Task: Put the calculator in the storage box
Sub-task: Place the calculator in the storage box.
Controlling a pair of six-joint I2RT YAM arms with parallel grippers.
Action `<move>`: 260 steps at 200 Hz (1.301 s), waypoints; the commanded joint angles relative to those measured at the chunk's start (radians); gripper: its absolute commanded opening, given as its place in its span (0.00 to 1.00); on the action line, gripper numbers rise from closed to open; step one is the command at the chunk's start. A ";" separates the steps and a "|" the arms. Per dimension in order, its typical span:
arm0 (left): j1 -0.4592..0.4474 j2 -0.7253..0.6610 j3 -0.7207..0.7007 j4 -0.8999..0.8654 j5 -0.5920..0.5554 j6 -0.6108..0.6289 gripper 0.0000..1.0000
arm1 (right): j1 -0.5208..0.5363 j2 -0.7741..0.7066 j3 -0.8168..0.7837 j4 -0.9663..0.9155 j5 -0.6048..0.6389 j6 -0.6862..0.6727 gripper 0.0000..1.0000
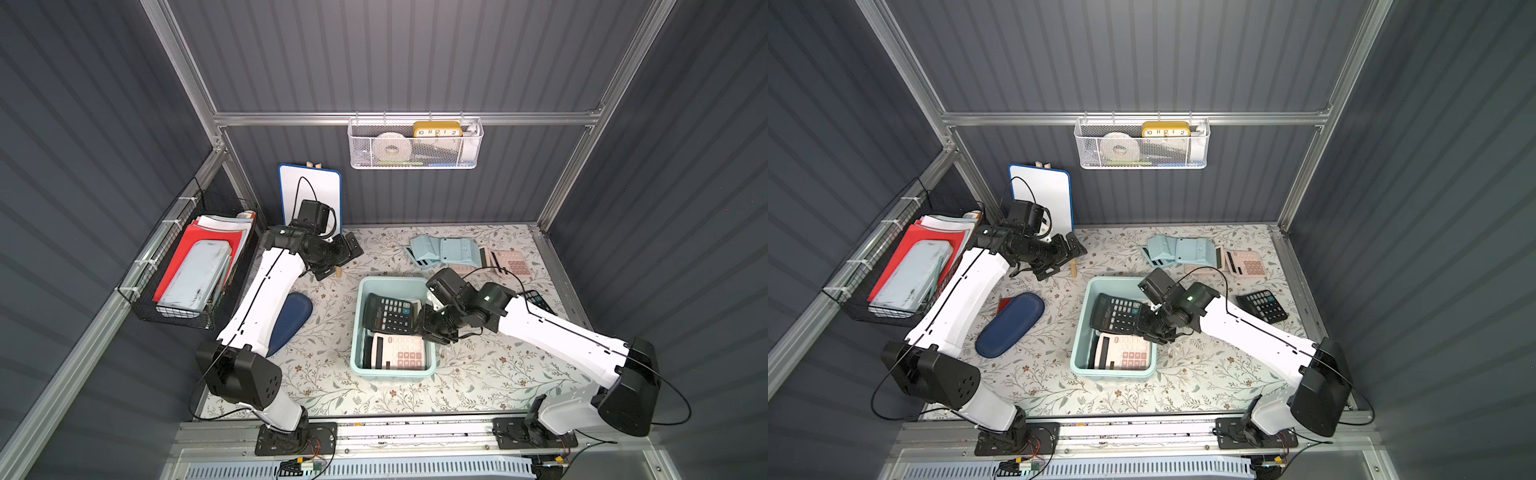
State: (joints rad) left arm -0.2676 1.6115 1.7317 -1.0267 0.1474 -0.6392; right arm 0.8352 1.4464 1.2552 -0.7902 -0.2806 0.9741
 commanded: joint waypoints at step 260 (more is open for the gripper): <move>0.034 0.056 -0.090 -0.042 0.105 0.007 0.99 | 0.128 0.378 0.269 -0.080 0.065 -0.269 0.33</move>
State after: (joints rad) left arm -0.2413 1.6619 1.6520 -1.0554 0.2382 -0.6361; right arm 0.9649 1.8397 1.5375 -0.8600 -0.2668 0.7166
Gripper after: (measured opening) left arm 0.994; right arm 0.328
